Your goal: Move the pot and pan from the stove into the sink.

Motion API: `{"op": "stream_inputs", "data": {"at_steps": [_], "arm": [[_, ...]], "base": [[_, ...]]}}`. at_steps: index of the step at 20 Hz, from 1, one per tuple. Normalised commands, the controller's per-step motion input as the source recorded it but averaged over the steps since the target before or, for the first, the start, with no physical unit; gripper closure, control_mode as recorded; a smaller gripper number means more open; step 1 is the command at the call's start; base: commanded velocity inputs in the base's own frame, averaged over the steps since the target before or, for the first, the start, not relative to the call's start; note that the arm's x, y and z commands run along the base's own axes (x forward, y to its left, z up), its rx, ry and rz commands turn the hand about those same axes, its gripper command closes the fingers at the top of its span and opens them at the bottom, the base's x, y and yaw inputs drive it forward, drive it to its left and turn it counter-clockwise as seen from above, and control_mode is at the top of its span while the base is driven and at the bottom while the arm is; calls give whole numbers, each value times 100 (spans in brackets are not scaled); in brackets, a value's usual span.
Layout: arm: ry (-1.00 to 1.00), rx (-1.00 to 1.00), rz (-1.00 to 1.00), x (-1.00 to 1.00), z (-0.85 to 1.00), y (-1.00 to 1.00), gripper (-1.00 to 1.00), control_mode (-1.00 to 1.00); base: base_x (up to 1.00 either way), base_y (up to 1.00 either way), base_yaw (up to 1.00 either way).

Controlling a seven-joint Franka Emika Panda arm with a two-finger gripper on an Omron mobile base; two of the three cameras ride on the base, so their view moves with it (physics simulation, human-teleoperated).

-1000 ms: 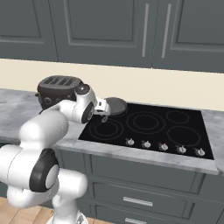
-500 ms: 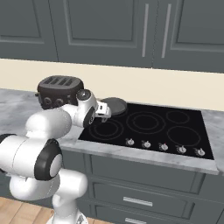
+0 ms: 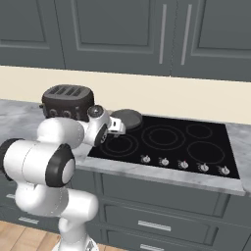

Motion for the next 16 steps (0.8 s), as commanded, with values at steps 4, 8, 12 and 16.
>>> {"op": "stream_inputs", "data": {"at_steps": [4,8,12,16], "arm": [[-1,0,0,32,-14,-7,-100,-100],[0,1,0,25,-9,-20,-100,-100],[-1,0,0,13,-10,-17,-100,-100],[-1,0,0,0,-1,-1,-100,-100]], "base": [[0,0,0],[0,0,0],[0,0,0],[0,0,0]]}}
